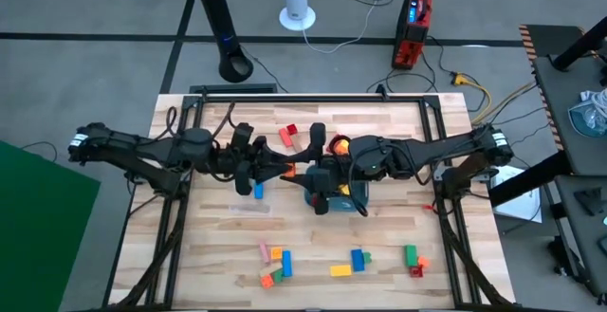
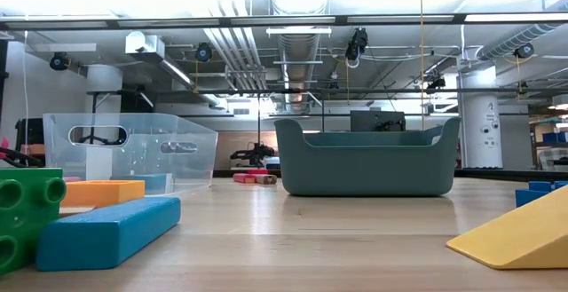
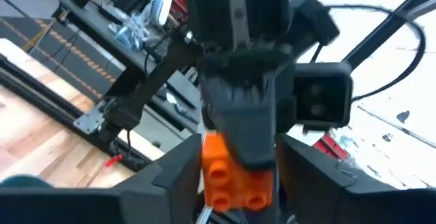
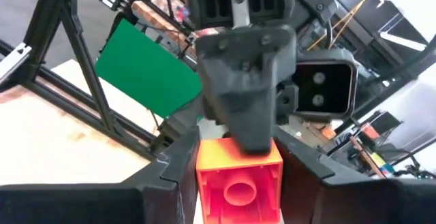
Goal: Sort blocks by size
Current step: Put the top left orange square game piece into the blue bin, then put the red rectangular block into the transparent bin
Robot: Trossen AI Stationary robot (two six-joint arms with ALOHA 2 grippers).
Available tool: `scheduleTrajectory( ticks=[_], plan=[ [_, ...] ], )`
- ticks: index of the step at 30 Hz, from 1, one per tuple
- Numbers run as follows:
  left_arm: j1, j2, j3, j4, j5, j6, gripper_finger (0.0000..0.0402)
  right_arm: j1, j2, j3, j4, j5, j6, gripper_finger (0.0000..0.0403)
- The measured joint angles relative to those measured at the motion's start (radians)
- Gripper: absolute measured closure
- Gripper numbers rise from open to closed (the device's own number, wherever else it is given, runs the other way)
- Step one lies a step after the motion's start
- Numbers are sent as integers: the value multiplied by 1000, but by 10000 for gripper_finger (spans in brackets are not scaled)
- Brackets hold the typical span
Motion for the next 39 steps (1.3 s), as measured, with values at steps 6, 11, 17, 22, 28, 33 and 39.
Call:
scheduleTrajectory(
  ticks=[6,11,17,22,28,33,39],
  plan=[
    [19,-36,1,-69,-7,5,169,-4,-1,0,-105,118,49,268],
    [41,-103,1,-215,-7,5,144,-58,-3,-1,-352,128,314,266],
    [51,-176,3,-326,-17,1,141,-127,12,-100,-662,28,650,251],
    [50,-213,2,-423,-24,1,141,-142,27,-240,-664,-118,806,238],
    [50,-216,2,-449,-25,0,141,-143,31,-299,-652,-122,882,207],
    [50,-198,2,-464,-25,0,141,-146,23,-281,-647,-120,875,176],
    [50,-188,2,-470,-25,-19,141,-255,21,-245,-675,-91,1002,158]
  ],
)
